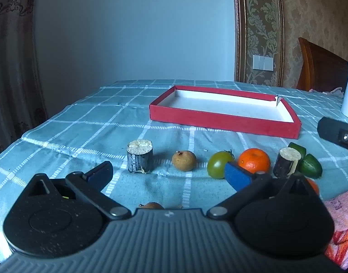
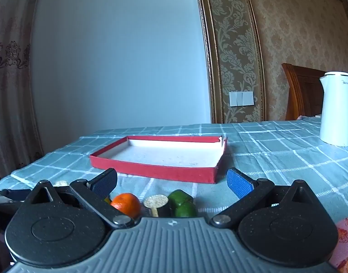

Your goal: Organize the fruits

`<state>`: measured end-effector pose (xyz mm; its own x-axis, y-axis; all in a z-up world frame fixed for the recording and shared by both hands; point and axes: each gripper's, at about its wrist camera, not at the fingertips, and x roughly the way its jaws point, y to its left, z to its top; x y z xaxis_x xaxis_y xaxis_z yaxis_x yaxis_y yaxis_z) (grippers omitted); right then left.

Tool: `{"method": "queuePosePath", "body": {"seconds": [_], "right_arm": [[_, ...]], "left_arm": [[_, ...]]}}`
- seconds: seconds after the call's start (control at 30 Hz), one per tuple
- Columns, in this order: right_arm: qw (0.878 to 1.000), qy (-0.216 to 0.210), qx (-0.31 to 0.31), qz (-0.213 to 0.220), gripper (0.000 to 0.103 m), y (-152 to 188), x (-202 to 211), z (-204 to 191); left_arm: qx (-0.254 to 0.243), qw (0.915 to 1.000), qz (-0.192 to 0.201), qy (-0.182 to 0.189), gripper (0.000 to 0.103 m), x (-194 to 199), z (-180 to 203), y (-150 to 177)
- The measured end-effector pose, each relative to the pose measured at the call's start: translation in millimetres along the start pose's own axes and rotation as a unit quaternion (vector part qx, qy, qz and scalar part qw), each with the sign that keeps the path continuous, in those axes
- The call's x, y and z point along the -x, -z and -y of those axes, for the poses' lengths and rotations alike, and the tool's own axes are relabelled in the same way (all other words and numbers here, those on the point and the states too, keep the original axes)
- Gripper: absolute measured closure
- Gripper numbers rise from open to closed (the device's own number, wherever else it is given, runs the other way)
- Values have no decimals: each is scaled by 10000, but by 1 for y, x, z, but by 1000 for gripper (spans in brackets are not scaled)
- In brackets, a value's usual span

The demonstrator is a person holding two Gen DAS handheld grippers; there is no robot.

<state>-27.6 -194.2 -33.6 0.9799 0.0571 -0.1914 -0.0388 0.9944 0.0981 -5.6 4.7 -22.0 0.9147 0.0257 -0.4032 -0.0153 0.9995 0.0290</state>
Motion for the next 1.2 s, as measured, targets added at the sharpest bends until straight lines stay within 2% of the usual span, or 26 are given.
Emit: {"method": "queuePosePath", "body": {"seconds": [0.17, 0.37, 0.43, 0.53, 0.77, 0.93, 1.2], "right_arm": [[9981, 121, -326, -504, 0, 8, -28, 14], [9967, -16, -385, -712, 0, 12, -36, 17], [9967, 14, -379, -723, 0, 13, -36, 17], [9968, 27, -367, -712, 0, 11, -36, 15], [9977, 82, -102, -661, 0, 12, -34, 7], [9977, 114, -65, -659, 0, 12, -33, 7], [9984, 38, -41, -567, 0, 11, -30, 6]], "left_arm": [[-63, 9998, 115, -131, 0, -8, 1, -5], [-112, 9995, -10, -285, 0, -22, -3, 4], [-170, 9992, 2, -353, 0, -25, -3, 9], [-104, 9996, 80, -258, 0, -25, -5, 10], [-277, 9996, -2, -87, 0, -29, -3, 10], [-422, 9990, 10, -124, 0, -31, 2, 10], [-352, 9993, -101, -114, 1, -37, 0, 7]]}}
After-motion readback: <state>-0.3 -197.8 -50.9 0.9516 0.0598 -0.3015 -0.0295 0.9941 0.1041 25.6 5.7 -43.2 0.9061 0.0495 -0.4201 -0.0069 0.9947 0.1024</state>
